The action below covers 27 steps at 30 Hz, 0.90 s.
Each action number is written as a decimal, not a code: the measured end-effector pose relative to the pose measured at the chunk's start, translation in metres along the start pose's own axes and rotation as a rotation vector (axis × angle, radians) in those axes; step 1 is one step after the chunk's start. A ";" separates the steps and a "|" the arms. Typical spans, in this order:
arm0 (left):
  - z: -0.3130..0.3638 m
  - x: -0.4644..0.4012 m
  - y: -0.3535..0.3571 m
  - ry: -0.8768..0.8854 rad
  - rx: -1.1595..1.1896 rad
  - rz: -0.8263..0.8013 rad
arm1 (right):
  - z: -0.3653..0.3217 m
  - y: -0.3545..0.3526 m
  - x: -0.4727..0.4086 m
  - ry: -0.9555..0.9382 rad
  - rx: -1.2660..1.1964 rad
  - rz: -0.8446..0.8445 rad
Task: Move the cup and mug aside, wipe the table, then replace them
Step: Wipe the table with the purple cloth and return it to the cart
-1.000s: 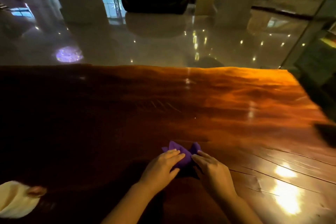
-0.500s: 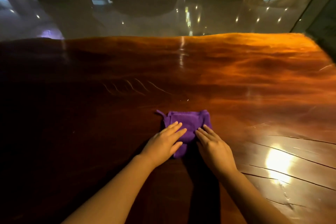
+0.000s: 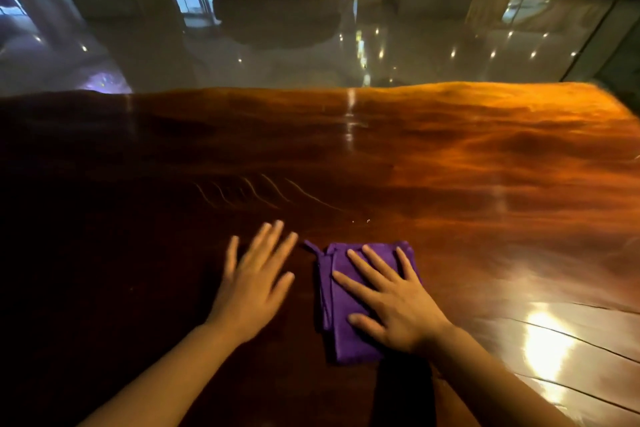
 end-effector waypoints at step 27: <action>-0.168 -0.024 -0.003 -0.499 -0.163 -0.187 | 0.169 0.028 -0.169 0.807 -0.007 -0.028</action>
Point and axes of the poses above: each hand's wrist, its own x-axis away from the middle knuckle, its own y-axis out of the palm, z = x × y, the point moved 10 cm from there along -x, towards the middle knuckle, and after that the axes turned 10 degrees about x, right-handed, at the moved point
